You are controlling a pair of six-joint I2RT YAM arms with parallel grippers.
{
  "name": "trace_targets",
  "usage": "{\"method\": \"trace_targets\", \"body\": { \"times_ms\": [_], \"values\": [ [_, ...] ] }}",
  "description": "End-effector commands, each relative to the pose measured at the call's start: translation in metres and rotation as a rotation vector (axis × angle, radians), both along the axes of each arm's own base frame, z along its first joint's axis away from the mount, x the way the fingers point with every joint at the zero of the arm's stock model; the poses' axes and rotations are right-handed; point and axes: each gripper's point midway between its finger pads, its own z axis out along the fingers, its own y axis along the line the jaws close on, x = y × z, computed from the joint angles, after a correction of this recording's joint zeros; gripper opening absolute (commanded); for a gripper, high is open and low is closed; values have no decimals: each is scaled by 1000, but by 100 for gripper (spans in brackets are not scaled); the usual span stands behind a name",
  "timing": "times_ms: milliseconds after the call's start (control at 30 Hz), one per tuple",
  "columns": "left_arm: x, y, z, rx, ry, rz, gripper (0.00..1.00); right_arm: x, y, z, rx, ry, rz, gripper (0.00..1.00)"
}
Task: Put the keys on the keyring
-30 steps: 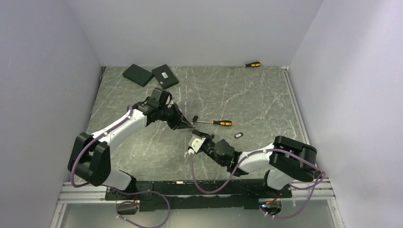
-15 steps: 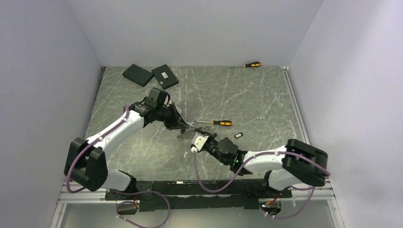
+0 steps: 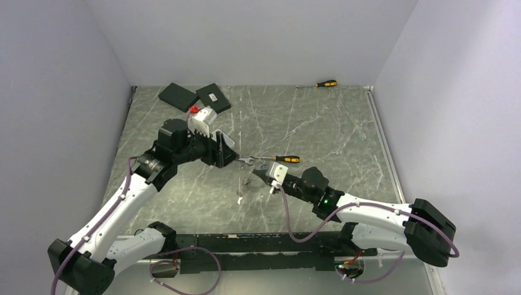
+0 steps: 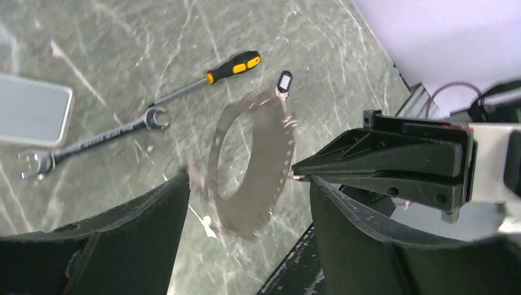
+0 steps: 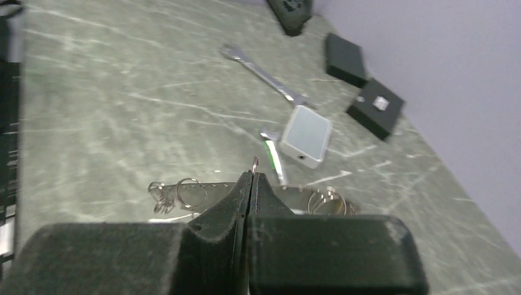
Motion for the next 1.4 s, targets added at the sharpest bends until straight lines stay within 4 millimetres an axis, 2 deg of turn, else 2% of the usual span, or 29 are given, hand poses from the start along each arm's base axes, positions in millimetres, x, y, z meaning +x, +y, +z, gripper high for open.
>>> {"method": "trace_targets", "body": {
  "times_ms": [0,233,333,600,833,900,1033,1100,1367],
  "values": [
    [-22,-15,9,29,-289,-260,74,-33,12,24,60,47,196,0],
    [-80,-37,-2,56,-551,-625,62,-47,13,37,63,76,283,0],
    [-92,-43,-4,46,-576,-697,55,-51,15,39,51,88,311,0],
    [-99,-57,-28,173,-584,-800,42,-63,16,47,41,95,376,0],
    [-103,-60,-41,263,-592,-860,28,-69,14,52,33,88,402,0],
    [-101,-59,-41,280,-598,-851,29,-70,13,53,31,88,402,0],
    [-97,-53,-42,310,-611,-818,42,-72,11,54,26,86,403,0],
    [-96,-52,-44,312,-616,-810,45,-72,10,55,26,85,406,0],
    [-95,-61,-40,277,-620,-817,35,-75,11,55,26,88,421,0]
  ]
}}
